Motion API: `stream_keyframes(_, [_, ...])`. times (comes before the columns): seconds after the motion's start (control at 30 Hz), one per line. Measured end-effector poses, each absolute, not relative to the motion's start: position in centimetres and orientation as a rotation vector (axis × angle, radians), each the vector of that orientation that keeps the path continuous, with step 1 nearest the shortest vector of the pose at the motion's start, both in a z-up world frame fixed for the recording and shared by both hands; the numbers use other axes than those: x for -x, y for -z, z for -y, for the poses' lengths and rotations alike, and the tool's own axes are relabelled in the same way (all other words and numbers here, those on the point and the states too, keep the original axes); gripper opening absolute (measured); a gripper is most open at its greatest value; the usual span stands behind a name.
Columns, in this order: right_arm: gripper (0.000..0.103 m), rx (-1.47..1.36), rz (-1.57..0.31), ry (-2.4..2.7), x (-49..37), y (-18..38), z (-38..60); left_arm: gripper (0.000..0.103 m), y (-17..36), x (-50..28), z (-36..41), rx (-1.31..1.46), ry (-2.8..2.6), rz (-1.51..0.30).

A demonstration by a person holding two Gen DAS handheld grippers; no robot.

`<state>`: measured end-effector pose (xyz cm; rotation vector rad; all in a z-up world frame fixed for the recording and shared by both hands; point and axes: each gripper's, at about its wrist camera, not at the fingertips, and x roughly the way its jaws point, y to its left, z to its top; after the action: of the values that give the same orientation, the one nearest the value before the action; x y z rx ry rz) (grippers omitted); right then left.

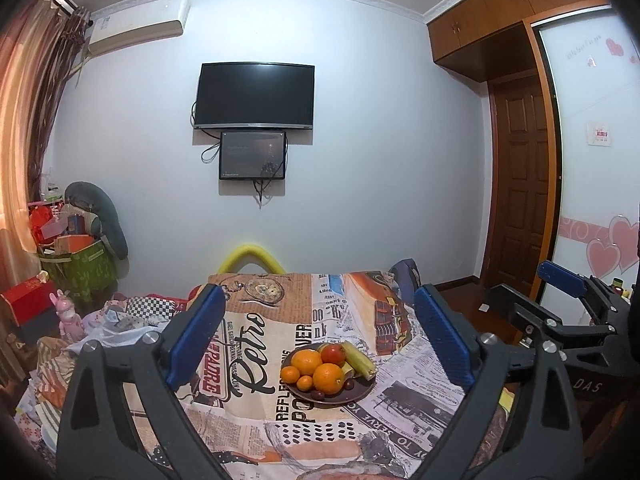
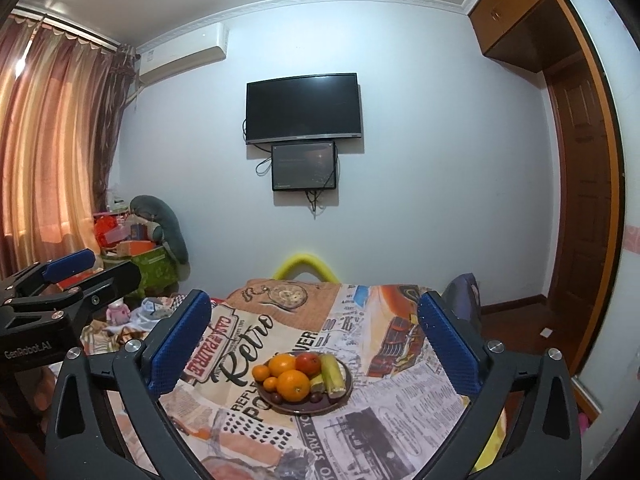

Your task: Organize fruits

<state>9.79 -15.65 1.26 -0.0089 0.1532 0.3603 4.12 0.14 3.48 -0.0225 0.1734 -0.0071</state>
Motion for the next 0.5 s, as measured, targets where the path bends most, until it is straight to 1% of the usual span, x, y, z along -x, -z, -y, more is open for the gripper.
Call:
stream_keyframes(0.27, [0.103,-0.001,-0.159,-0.355,-9.74,-1.17,16.04,0.098,-3.27,-4.33,-0.17,0.019,0.015,-0.185])
stream_keyframes(0.5, [0.103,-0.005,-0.160,-0.357,-9.71,-1.38,16.06,0.101,-3.15,-4.47,-0.30,0.030,0.025,-0.192])
